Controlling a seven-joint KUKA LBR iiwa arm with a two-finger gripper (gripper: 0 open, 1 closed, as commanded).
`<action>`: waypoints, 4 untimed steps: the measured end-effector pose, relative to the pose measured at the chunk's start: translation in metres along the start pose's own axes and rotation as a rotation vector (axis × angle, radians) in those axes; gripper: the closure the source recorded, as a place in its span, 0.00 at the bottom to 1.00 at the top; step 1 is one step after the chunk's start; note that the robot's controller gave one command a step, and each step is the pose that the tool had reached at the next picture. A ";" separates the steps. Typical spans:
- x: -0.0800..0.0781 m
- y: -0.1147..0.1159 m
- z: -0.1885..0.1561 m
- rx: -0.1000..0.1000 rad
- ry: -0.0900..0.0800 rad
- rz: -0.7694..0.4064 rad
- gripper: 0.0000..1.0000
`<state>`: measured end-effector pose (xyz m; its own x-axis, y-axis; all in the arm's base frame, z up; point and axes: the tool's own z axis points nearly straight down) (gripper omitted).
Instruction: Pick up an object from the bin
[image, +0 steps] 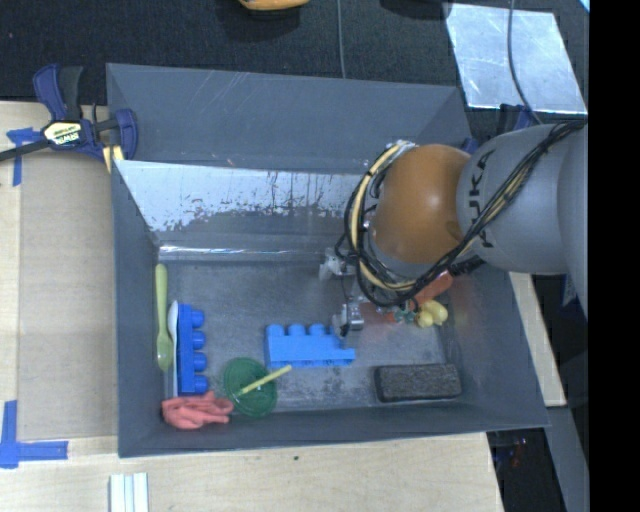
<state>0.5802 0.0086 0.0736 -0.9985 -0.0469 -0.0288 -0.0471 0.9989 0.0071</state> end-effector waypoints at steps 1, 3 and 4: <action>0.000 0.000 0.000 0.000 0.001 0.000 0.00; -0.001 -0.007 -0.129 0.000 -0.004 -0.154 0.00; -0.007 -0.073 -0.119 0.001 -0.002 -0.072 0.00</action>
Offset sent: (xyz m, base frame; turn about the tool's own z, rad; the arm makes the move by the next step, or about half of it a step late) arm -0.0005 -0.0218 0.0952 -0.1061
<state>0.5875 -0.0646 0.1918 -0.9924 -0.1190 -0.0310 -0.1192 0.9929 0.0044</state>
